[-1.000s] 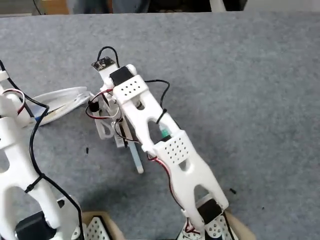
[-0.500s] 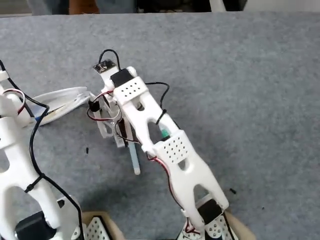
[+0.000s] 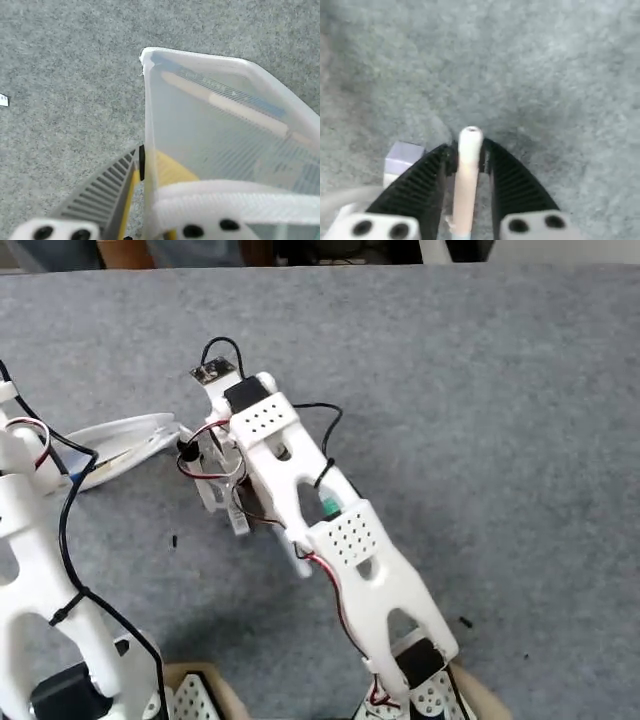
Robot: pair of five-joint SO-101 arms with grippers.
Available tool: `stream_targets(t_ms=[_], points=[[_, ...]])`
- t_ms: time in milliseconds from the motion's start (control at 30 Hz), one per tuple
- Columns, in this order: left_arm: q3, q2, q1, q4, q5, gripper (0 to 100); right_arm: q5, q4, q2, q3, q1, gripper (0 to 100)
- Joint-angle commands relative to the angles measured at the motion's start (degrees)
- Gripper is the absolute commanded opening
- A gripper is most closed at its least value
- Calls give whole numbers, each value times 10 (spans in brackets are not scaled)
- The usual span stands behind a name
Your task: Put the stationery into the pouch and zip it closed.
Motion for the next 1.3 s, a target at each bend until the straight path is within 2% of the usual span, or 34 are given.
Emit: stream_targets(t_ms=[0,367,733,967,1267], points=[[8,0,-6,-14,-2,29,5,2,0,-7,2,18],[22,0,-2,-11,-2,29,5,45,-23,-167,59,13],[22,0,-1,-10,-1,29,5,44,-267,-200,57,13],[49,0,0,-10,-1,29,5,-4,-391,-201,2,12],[70,-1,-1,-12,-1,29,4,-113,-493,-201,-110,12]])
